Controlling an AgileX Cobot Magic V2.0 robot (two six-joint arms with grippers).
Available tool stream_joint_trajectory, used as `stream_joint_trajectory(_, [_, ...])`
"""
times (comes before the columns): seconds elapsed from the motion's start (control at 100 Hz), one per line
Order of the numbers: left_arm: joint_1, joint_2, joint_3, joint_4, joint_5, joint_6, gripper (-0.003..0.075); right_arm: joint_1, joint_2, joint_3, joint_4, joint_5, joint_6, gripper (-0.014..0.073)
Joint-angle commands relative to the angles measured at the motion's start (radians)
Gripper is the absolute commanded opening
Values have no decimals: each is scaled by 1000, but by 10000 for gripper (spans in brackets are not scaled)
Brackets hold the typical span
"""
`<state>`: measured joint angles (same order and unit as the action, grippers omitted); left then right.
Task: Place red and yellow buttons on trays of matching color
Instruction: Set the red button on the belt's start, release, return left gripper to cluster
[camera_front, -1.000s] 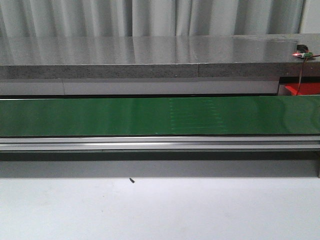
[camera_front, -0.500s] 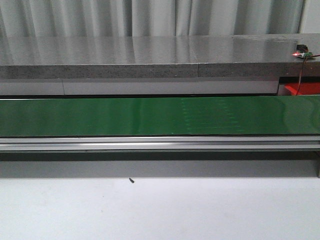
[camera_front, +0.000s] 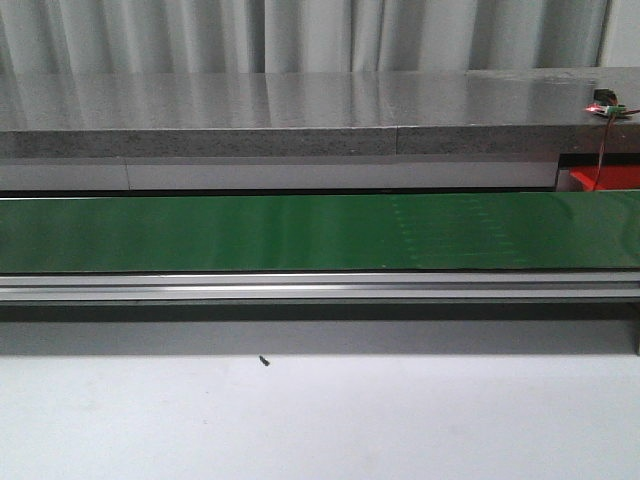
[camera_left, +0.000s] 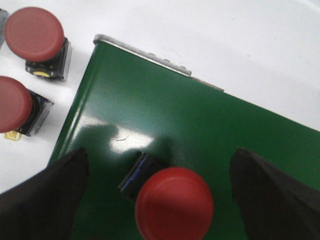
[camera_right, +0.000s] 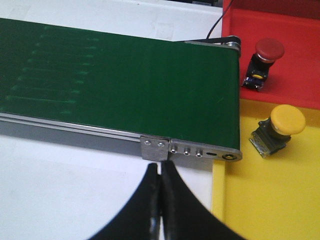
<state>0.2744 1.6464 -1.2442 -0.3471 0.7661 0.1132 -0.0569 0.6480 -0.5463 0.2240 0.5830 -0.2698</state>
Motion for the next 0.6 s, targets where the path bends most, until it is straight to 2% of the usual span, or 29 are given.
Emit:
stream_joint_trajectory(0.0, [9, -76, -28, -31, -40, 0, 565, 0, -4, -26, 11, -56, -8, -121])
stream_joint_trajectory(0.35, [145, -81, -28, 5, -39, -72, 565, 0, -4, -26, 11, -56, -8, -121])
stream_joint_trajectory(0.59, [175, 20, -28, 15, -62, -81, 565, 0, -4, -26, 11, -56, -8, -121])
